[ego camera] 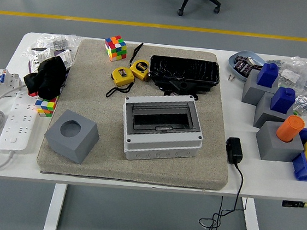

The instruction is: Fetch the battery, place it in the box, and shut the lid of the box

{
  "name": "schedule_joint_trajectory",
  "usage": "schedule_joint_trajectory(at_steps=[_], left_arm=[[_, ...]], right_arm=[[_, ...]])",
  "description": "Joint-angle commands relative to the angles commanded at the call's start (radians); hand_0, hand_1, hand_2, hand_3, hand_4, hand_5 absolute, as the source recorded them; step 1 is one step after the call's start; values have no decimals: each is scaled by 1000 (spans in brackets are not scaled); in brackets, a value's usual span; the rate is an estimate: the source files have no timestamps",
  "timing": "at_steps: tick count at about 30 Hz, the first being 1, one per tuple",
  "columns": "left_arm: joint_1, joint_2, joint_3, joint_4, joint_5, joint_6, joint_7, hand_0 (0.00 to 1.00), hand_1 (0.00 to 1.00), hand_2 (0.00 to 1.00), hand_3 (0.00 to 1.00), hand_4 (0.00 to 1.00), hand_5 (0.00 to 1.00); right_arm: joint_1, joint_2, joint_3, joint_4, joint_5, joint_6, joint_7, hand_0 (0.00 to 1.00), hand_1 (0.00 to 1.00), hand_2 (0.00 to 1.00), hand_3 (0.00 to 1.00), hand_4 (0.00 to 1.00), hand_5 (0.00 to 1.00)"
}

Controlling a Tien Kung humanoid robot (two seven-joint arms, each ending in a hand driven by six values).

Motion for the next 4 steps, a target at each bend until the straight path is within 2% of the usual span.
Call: schedule_joint_trajectory(at_steps=[4], left_arm=[[0, 0, 2, 0, 1, 0, 0, 799, 809, 838, 856, 998, 777]], right_arm=[[0, 0, -1, 0, 0, 0, 0, 903, 896, 843, 861, 998, 998]])
